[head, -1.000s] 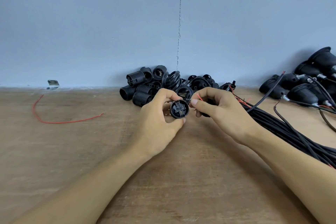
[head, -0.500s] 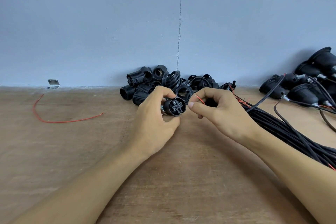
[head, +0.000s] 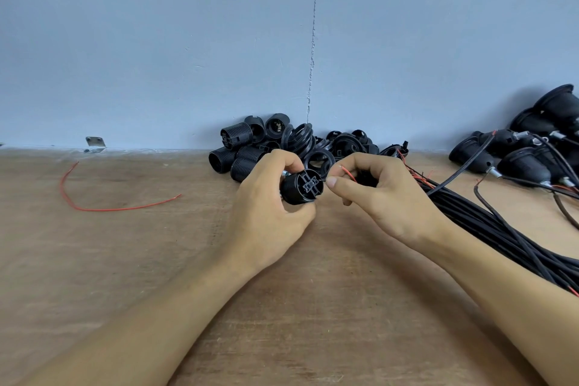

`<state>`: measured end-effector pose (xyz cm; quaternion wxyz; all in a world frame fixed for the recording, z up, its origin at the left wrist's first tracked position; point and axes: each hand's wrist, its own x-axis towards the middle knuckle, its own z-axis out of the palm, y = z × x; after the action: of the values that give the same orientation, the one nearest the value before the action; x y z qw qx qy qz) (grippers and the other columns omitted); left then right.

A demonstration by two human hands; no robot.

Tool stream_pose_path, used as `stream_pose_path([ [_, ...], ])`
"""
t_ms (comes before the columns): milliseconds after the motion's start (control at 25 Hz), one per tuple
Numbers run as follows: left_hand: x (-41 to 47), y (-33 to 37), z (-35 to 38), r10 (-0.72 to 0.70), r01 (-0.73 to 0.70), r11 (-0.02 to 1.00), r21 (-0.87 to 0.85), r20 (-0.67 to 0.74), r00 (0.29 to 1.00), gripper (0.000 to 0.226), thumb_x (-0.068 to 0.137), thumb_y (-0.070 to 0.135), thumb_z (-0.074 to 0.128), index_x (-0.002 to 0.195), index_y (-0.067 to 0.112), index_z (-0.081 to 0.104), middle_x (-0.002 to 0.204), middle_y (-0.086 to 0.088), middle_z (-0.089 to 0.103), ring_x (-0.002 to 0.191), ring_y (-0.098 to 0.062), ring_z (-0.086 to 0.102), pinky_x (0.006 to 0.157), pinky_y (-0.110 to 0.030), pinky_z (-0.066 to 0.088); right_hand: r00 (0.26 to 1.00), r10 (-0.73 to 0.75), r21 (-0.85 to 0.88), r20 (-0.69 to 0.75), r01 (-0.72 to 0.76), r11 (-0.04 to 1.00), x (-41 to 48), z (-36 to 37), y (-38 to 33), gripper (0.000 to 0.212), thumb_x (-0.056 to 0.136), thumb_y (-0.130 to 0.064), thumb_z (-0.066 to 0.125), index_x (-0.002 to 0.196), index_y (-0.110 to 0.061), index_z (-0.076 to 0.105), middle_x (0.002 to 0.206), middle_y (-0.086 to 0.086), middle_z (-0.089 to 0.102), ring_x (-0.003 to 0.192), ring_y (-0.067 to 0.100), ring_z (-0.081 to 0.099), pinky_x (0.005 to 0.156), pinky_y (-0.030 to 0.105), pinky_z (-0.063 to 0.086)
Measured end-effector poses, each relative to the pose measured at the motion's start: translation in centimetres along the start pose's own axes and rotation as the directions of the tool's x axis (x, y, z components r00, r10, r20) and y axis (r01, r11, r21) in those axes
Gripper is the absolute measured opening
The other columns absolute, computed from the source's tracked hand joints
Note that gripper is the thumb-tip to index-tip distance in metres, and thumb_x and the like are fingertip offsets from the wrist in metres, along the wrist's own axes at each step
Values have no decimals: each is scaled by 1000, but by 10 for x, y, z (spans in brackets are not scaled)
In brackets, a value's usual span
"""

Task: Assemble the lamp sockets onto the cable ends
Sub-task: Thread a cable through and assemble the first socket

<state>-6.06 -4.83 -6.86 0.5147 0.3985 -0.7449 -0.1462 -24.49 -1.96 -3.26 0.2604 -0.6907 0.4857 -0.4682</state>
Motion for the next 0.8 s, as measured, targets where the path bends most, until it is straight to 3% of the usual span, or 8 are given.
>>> stream_pose_path([
  [320, -1, 1, 0, 41, -41, 999, 30, 0, 999, 42, 74, 12, 80, 102, 31, 55, 96, 17, 58, 90, -3, 56, 76, -10, 38, 1000, 16, -46, 6, -16, 999, 0, 2, 1, 9, 90, -20, 70, 82, -22, 70, 71, -10, 63, 69, 6, 58, 71, 20, 46],
  [520, 0, 2, -2, 50, -49, 997, 53, -25, 998, 41, 74, 9, 80, 101, 29, 56, 96, 16, 57, 89, -1, 55, 78, -9, 37, 1000, 1, -39, 1, -1, 999, 0, 1, 0, 9, 90, -20, 69, 82, -22, 70, 70, -10, 63, 67, 4, 58, 68, 14, 44],
  [800, 0, 3, -3, 103, -103, 993, 65, -7, 995, 40, 72, 3, 79, 105, 21, 65, 101, 11, 59, 96, -7, 58, 83, -13, 40, 1000, 24, -66, -8, -25, 997, 0, 3, 2, 9, 90, -23, 70, 81, -24, 70, 69, -11, 63, 67, 7, 57, 68, 20, 45],
])
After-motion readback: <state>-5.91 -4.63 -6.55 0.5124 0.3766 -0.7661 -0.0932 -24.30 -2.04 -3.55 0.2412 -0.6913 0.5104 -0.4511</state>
